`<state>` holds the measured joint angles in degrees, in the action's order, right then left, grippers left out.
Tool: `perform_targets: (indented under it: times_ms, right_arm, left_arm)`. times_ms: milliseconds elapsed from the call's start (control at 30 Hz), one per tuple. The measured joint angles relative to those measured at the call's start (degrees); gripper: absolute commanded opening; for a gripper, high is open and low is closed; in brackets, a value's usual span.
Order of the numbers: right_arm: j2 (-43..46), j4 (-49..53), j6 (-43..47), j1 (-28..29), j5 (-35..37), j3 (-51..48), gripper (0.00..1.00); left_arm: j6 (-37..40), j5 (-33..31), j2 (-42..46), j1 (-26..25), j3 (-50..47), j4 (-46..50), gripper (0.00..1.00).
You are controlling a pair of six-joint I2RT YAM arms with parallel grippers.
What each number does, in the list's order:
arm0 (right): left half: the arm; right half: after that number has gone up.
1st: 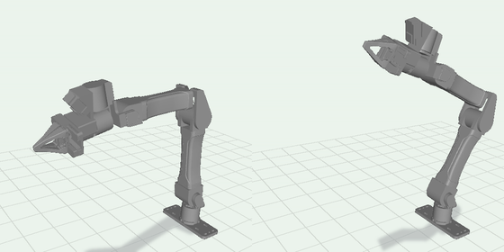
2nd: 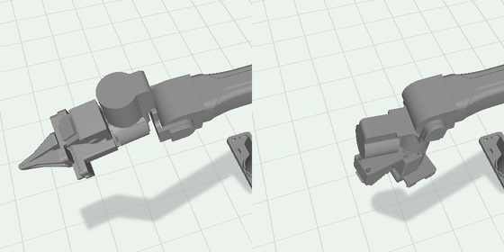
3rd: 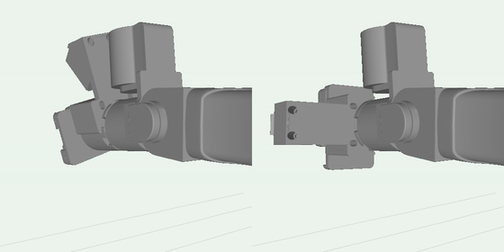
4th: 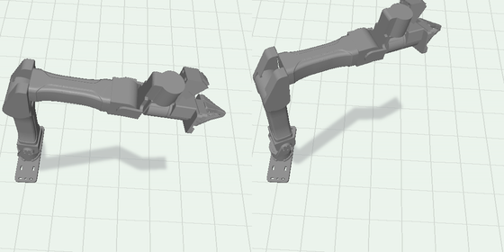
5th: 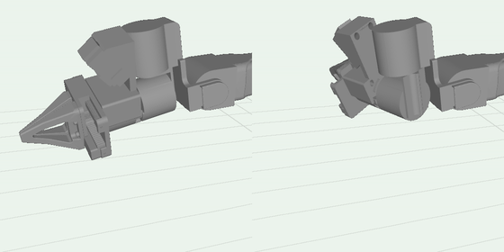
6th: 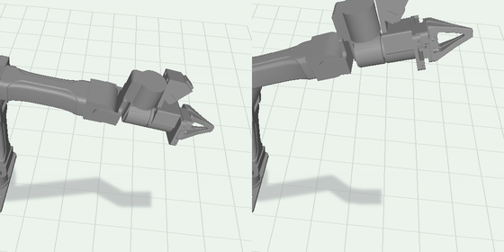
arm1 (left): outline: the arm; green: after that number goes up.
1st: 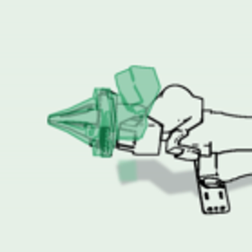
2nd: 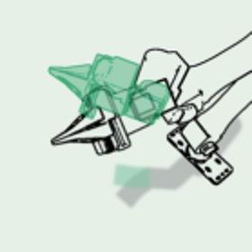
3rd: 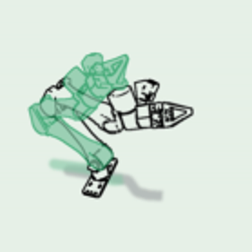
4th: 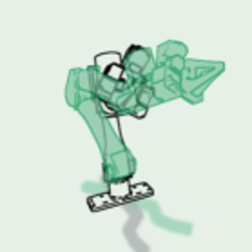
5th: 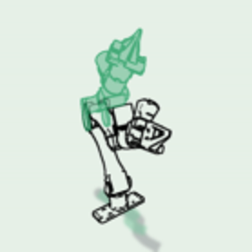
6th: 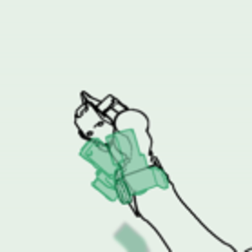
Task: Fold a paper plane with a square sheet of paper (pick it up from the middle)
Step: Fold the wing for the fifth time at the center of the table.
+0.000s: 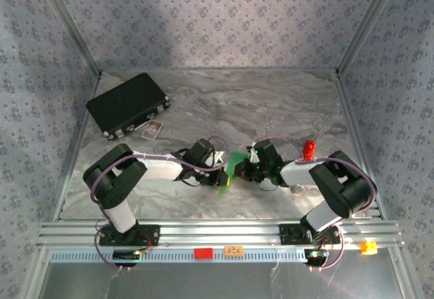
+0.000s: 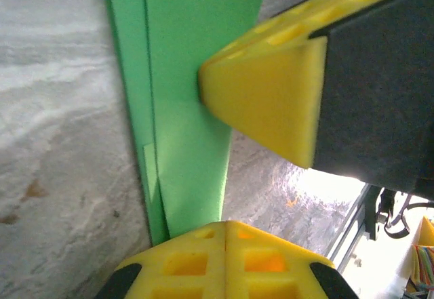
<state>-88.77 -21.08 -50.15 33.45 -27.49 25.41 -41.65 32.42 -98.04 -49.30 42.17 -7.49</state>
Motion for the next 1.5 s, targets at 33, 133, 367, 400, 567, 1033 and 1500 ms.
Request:
perform_targets:
  times_ms: [33, 133, 367, 400, 567, 1033, 1500]
  right_arm:
    - [0.0, 0.0, 0.0, 0.0, 0.0, 0.0, 0.05]
    - [0.0, 0.02, 0.0, -0.11, -0.22, 0.02, 0.05]
    - [0.7, 0.59, 0.02, -0.11, 0.15, 0.07, 0.08]
    - [1.11, 0.96, 0.11, -0.13, 0.33, 0.07, 0.08]
    - [4.37, 2.64, 1.11, 0.13, 0.48, 0.15, 0.08]
    - [0.48, -0.35, 1.11, 3.21, 0.66, -0.31, 0.06]
    - [-0.28, -0.57, 1.33, -4.46, -1.07, 0.13, 0.08]
  left_arm:
    - [0.11, 0.15, -0.13, 0.0, 0.0, 0.22, 0.06]
    - [0.2, 0.35, -1.11, 0.0, -0.02, 0.46, 0.02]
    - [0.07, 0.57, -1.73, 0.07, -0.46, -0.24, 0.0]
    - [0.04, 0.59, -1.73, 0.07, -0.52, -0.31, 0.0]
    - [-0.04, 0.79, -1.73, 0.2, -0.9, -1.11, 0.0]
    - [-1.31, 1.38, -1.73, 0.55, -1.84, -3.1, 0.0]
    - [-1.44, 1.4, -1.84, 0.57, -1.84, -3.28, 0.0]
